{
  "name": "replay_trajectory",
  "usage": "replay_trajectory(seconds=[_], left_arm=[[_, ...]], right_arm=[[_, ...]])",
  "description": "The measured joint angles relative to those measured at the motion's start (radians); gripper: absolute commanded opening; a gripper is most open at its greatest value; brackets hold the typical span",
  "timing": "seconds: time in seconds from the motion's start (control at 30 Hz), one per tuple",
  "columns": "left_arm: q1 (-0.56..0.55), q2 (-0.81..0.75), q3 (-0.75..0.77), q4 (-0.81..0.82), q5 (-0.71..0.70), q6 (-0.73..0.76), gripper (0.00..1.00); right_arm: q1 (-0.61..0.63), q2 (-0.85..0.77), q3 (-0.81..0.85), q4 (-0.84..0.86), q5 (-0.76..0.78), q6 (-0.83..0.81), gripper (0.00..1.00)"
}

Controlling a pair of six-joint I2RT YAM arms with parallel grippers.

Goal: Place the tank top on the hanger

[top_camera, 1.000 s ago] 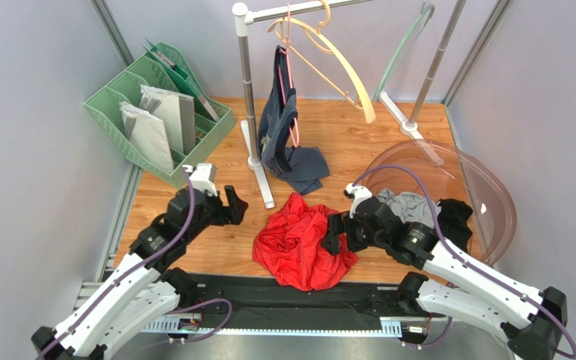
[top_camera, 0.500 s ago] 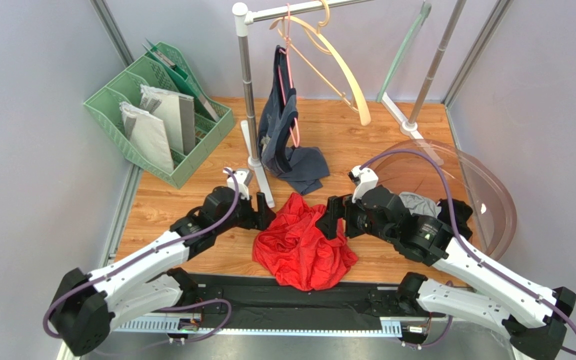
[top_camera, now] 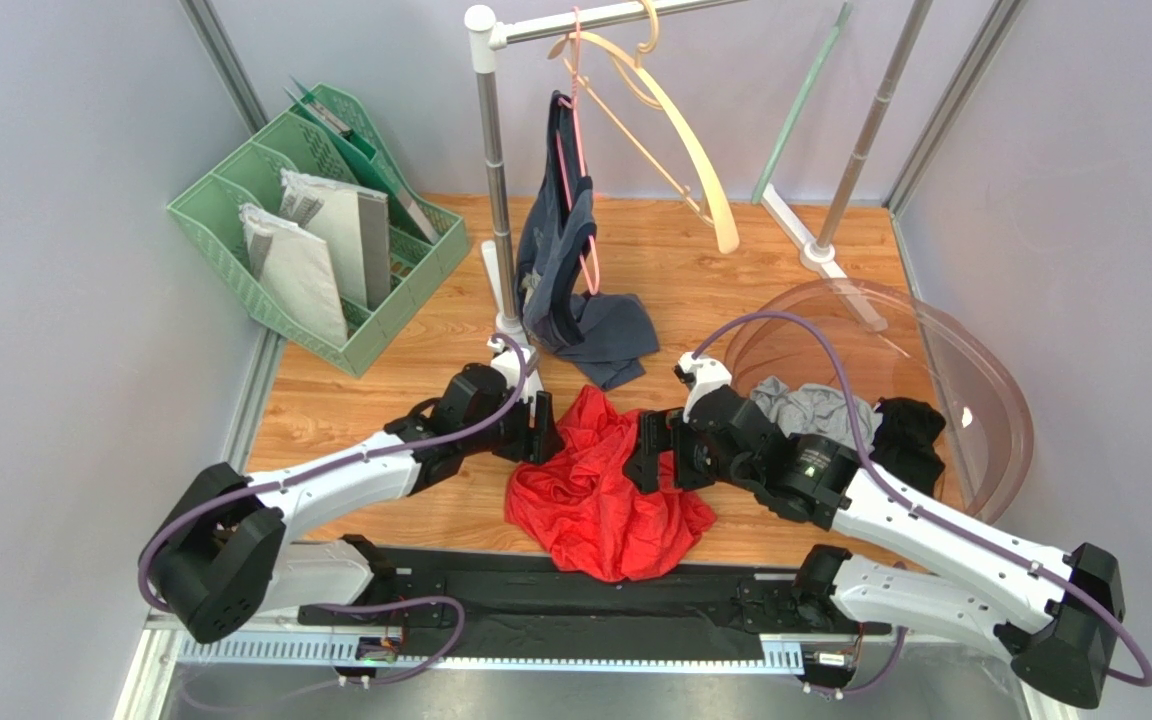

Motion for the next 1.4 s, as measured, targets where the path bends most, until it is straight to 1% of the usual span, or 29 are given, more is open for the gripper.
replay_trajectory(seconds=[0.17,0.23,0.27,0.3,0.33,0.37,0.4,0.43,0.5,0.53,0.57,0.6,0.63,0.7,0.77,0.9,1.0,1.13,1.17,1.2,1.23,1.27,1.3,1.33,1.37,1.4], left_arm=[[0.000,0.036,-0.001,0.044,0.056,0.001,0.56],[0.000,0.048,-0.003,0.059,0.072,0.002,0.48],[0.000,0.055,-0.004,0.066,0.077,0.001,0.38],[0.000,0.063,-0.005,0.075,0.082,-0.001,0.24],[0.000,0.073,-0.008,0.087,0.090,-0.002,0.06],[0.000,0.084,-0.008,0.093,0.095,-0.003,0.00],[0.000,0.094,-0.008,0.100,0.100,-0.005,0.00],[0.000,0.108,-0.008,0.106,0.106,0.000,0.00],[0.000,0.124,-0.008,0.108,0.110,-0.003,0.00],[0.000,0.125,-0.009,0.106,0.108,-0.004,0.00],[0.000,0.119,-0.010,0.102,0.103,-0.006,0.00],[0.000,0.099,-0.011,0.086,0.088,-0.011,0.00],[0.000,0.067,-0.011,0.064,0.076,-0.013,0.00],[0.000,-0.016,-0.010,0.013,0.039,-0.014,0.00],[0.000,-0.177,0.003,-0.082,-0.020,-0.014,0.00],[0.000,-0.454,0.099,-0.260,-0.147,-0.006,0.00],[0.000,-0.578,0.193,-0.383,-0.225,0.006,0.00],[0.000,-0.667,0.293,-0.537,-0.292,0.016,0.00],[0.000,-0.679,0.312,-0.571,-0.304,0.018,0.00],[0.000,-0.692,0.335,-0.605,-0.314,0.022,0.00],[0.000,-0.703,0.357,-0.638,-0.323,0.026,0.00],[0.000,-0.710,0.376,-0.660,-0.328,0.029,0.00],[0.000,-0.715,0.400,-0.684,-0.330,0.032,0.00],[0.000,-0.716,0.422,-0.698,-0.330,0.034,0.00],[0.000,-0.715,0.435,-0.704,-0.326,0.034,0.00],[0.000,-0.712,0.444,-0.706,-0.322,0.034,0.00]], right_arm=[[0.001,0.004,-0.005,0.016,-0.002,0.011,0.97],[0.001,0.005,-0.018,0.031,-0.003,0.018,0.95],[0.001,0.009,-0.024,0.034,-0.005,0.022,0.91],[0.001,0.015,-0.033,0.040,-0.008,0.027,0.82],[0.001,0.023,-0.040,0.045,-0.010,0.031,0.77],[0.001,0.029,-0.048,0.048,-0.011,0.035,0.74],[0.001,0.035,-0.053,0.048,-0.015,0.037,0.65],[0.001,0.043,-0.059,0.050,-0.018,0.043,0.62],[0.001,0.050,-0.061,0.050,-0.020,0.049,0.47],[0.001,0.051,-0.062,0.051,-0.021,0.051,0.34],[0.001,0.051,-0.062,0.054,-0.023,0.055,0.14],[0.001,0.052,-0.062,0.055,-0.021,0.051,0.05],[0.001,0.053,-0.061,0.054,-0.018,0.049,0.00],[0.002,0.059,-0.060,0.051,-0.006,0.047,0.00],[0.003,0.076,-0.049,0.042,0.013,0.036,0.00],[0.003,0.148,0.072,-0.048,0.097,-0.021,0.00],[-0.001,0.200,0.214,-0.102,0.185,-0.089,0.00],[-0.048,0.255,0.413,-0.133,0.282,-0.188,0.00],[-0.073,0.263,0.454,-0.133,0.298,-0.213,0.04],[-0.093,0.268,0.479,-0.132,0.307,-0.231,0.12],[-0.124,0.276,0.512,-0.136,0.314,-0.253,0.25],[-0.150,0.286,0.538,-0.135,0.320,-0.269,0.60],[-0.166,0.293,0.555,-0.136,0.327,-0.278,0.72],[-0.182,0.301,0.575,-0.140,0.338,-0.290,0.79],[-0.191,0.306,0.587,-0.143,0.344,-0.296,0.84],[-0.196,0.307,0.597,-0.151,0.348,-0.306,0.85]])
